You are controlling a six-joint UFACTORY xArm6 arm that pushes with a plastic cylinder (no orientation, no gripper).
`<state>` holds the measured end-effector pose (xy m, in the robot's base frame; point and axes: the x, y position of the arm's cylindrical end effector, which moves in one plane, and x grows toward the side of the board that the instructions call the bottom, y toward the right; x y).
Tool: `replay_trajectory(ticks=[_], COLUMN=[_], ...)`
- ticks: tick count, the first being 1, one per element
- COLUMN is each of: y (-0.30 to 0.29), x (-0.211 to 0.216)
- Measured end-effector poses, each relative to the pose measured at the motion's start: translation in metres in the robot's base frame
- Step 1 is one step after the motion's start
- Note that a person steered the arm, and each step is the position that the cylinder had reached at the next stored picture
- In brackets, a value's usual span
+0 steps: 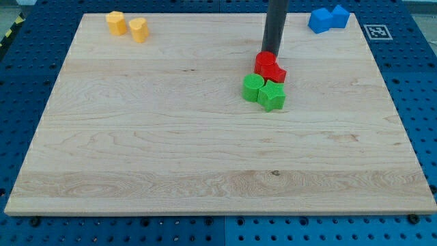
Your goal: Push the blue triangle along with blue cube a bit left
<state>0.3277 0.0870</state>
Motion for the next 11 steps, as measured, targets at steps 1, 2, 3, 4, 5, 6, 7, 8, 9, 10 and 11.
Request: replay_trajectory(ticks=[1, 2, 3, 4, 5, 6, 7, 8, 9, 10, 11], y=[-0.023, -0.039, -0.042, -0.016, 0.057, 0.138, 0.206, 0.257, 0.258, 0.251, 0.249], x=[0.013, 0.018, 0.003, -0.018, -0.032, -0.033, -0.032, -0.045, -0.061, -0.135, -0.136])
